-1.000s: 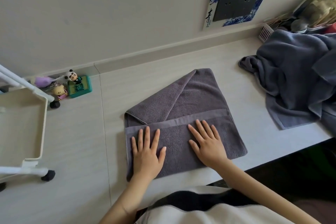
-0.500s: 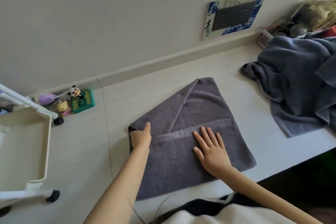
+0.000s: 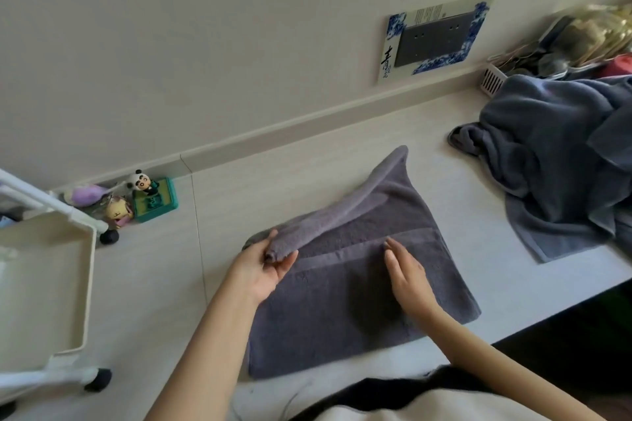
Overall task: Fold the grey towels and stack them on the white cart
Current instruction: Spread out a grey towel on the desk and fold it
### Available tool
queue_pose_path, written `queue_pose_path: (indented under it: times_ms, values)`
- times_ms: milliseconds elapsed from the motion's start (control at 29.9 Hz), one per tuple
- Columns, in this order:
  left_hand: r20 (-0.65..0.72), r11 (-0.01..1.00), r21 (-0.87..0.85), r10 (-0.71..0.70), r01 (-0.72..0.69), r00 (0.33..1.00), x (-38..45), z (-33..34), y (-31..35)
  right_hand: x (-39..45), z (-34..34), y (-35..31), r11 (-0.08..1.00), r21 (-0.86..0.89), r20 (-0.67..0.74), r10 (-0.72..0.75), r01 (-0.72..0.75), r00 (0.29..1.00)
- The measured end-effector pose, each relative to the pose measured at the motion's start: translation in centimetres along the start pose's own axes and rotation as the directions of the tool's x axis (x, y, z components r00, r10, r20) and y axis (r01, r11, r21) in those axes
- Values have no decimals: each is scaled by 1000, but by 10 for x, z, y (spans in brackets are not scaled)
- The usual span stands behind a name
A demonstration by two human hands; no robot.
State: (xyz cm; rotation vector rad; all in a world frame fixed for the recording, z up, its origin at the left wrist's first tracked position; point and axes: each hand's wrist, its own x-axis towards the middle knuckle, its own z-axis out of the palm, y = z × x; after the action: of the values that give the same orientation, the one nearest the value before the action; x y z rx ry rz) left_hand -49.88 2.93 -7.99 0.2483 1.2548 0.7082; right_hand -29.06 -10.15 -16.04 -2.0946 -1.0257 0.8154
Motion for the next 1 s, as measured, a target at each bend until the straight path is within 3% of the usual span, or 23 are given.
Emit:
queue_pose_path:
  times_ms: [33, 100, 167, 234, 334, 434, 534, 634, 735, 801, 902, 1002]
  values:
    - [11, 994, 108, -13, 12, 1000, -3, -13, -6, 0, -7, -7, 958, 253, -63, 156, -136, 986]
    - [6, 950, 311, -25, 22, 1000, -4, -42, -22, 7, -20, -12, 695, 678, -57, 374, -239, 926]
    - [-26, 906, 419, -44, 51, 999, 1, -69, -42, 15, -33, -12, 493, 832, 14, 438, -253, 899]
    - [-61, 890, 452, -37, 61, 997, 3, -83, -59, 22, -39, -10, 529, 807, 32, 405, -263, 914]
    - [-119, 865, 501, 90, -18, 989, 2, -85, -77, 30, -38, -15, 718, 663, -37, 316, -213, 948]
    - [-150, 803, 586, 234, -105, 961, -5, -77, -89, 39, -36, -27, 909, 405, -101, 146, -93, 984]
    - [-174, 794, 596, 273, -119, 946, -8, -76, -94, 56, -29, -45, 989, 117, -4, 93, -92, 996]
    - [-203, 816, 567, 267, -110, 942, -4, -79, -93, 80, -24, -54, 970, 140, 3, 199, -197, 980]
    - [-205, 835, 531, 291, -144, 934, -5, -77, -92, 90, -31, -53, 952, 260, -105, 193, -161, 975]
    - [-176, 842, 484, 362, -239, 916, -11, -73, -86, 79, -45, -58, 940, 329, -213, 168, -92, 963]
    - [-134, 786, 480, 505, -390, 852, -26, -74, -72, 38, -70, -60, 932, 363, -372, 131, 14, 919]
    - [-100, 699, 596, 553, -395, 827, -29, -94, -73, -16, -79, -40, 921, 390, -414, 174, 2, 893]
